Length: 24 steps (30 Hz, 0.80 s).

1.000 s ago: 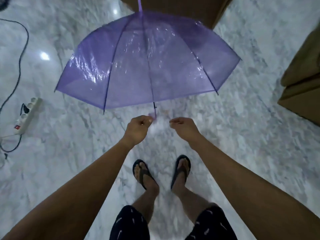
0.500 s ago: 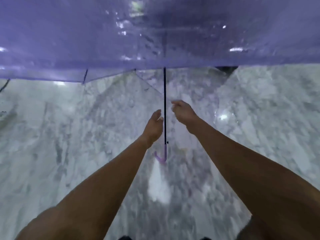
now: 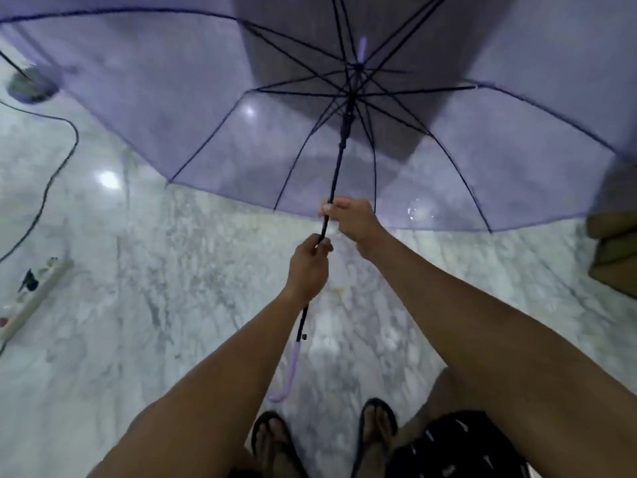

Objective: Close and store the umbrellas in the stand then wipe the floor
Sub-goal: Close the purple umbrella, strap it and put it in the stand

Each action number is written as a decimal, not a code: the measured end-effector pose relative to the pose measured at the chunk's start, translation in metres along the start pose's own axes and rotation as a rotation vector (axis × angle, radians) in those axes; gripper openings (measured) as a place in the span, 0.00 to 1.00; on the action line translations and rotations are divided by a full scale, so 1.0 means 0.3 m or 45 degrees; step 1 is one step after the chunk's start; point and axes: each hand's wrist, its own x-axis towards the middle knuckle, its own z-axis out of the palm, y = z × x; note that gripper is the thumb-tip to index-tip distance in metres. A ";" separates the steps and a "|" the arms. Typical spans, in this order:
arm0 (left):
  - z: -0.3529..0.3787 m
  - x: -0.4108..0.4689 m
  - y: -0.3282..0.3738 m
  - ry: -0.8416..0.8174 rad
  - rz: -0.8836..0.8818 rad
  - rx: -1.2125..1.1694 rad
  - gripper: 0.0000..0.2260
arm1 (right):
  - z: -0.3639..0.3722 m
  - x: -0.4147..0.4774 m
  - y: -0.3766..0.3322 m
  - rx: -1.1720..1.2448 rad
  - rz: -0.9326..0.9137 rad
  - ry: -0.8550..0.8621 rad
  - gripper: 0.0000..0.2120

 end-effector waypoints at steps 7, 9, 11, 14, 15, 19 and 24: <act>-0.050 -0.326 0.725 -0.294 0.049 0.201 0.16 | -0.422 -0.492 -0.478 0.323 0.292 0.329 0.07; -0.027 -0.423 0.931 -0.400 0.050 0.185 0.17 | -0.549 -0.635 -0.581 0.355 0.324 0.442 0.04; 0.013 -0.512 1.112 -0.564 0.063 0.213 0.18 | -0.668 -0.777 -0.671 0.394 0.325 0.589 0.07; 0.073 -0.647 1.338 -0.773 0.216 0.146 0.10 | -0.824 -0.963 -0.768 0.430 0.301 0.836 0.08; 0.096 -0.689 1.401 -0.844 0.308 0.089 0.09 | -0.868 -1.024 -0.793 0.449 0.278 0.901 0.08; 0.152 -0.834 1.555 -1.085 0.420 0.265 0.12 | -0.973 -1.289 -0.865 0.518 0.161 1.190 0.09; 0.129 -1.036 1.631 -1.469 0.672 0.413 0.19 | -0.930 -1.652 -0.936 0.534 0.134 1.613 0.07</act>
